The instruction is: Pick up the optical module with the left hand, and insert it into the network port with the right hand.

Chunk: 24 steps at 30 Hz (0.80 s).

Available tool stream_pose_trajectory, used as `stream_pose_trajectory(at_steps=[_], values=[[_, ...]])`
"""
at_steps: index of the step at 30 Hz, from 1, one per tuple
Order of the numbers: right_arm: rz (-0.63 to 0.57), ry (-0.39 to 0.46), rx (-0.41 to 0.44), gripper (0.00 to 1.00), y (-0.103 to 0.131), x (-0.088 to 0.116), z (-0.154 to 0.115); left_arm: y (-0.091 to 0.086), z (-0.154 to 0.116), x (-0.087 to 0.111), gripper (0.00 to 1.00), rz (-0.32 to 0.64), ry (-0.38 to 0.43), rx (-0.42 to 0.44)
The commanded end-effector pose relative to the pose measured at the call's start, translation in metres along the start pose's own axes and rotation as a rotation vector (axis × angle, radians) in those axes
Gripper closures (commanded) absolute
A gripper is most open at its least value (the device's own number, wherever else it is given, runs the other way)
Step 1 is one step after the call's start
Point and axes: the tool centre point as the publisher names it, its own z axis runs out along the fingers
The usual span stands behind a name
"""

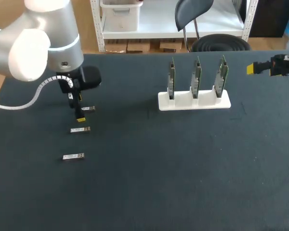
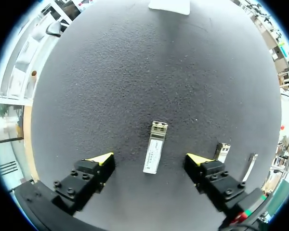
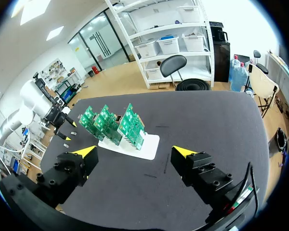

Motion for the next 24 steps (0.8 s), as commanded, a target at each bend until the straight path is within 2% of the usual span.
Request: stream_pose_trajectory(at_steps=[1,15,19,24], values=[[0.0,0.0,0.0,0.0,0.0,0.0,0.0,-0.002,0.004,-0.001,0.99,0.001,0.002,0.01],[0.0,0.0,0.0,0.0,0.0,0.0,0.0,-0.007,0.004,0.001,1.0,-0.003,0.0,-0.001],[0.0,0.0,0.0,0.0,0.0,0.0,0.0,-0.007,-0.004,-0.003,1.0,-0.055,-0.056,0.031],[0.0,0.0,0.0,0.0,0.0,0.0,0.0,0.005,-0.023,-0.009,1.0,-0.209,-0.172,0.059]])
